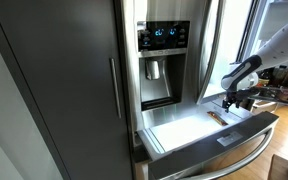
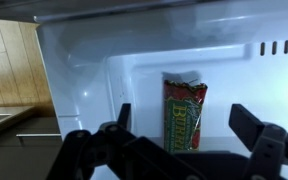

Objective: Take a packet out of the freezer drawer and put it in the refrigerator then close the drawer

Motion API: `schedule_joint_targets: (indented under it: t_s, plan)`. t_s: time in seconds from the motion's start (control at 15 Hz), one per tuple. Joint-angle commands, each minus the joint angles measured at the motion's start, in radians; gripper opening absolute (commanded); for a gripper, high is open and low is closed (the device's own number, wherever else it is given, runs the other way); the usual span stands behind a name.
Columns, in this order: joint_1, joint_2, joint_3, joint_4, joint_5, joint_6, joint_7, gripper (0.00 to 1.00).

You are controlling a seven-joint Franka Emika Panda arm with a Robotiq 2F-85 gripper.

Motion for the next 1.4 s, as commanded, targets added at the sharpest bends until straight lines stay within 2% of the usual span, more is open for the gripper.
schedule_joint_targets:
  t_s: [0.0, 0.13, 0.47, 0.73, 1.13, 1.33]
  plan:
    - [0.001, 0.000, -0.001, 0.002, 0.001, -0.002, -0.001, 1.00]
    - [0.004, 0.014, 0.003, -0.007, -0.003, 0.039, -0.004, 1.00]
    - [-0.015, -0.004, 0.050, -0.027, 0.083, -0.006, -0.027, 1.00]
    - [-0.015, -0.068, 0.041, -0.064, 0.100, -0.087, -0.042, 1.00]
    - [-0.045, -0.232, 0.029, -0.215, 0.162, -0.152, -0.208, 1.00]
    - [-0.048, -0.332, -0.004, -0.339, 0.176, -0.140, -0.272, 1.00]
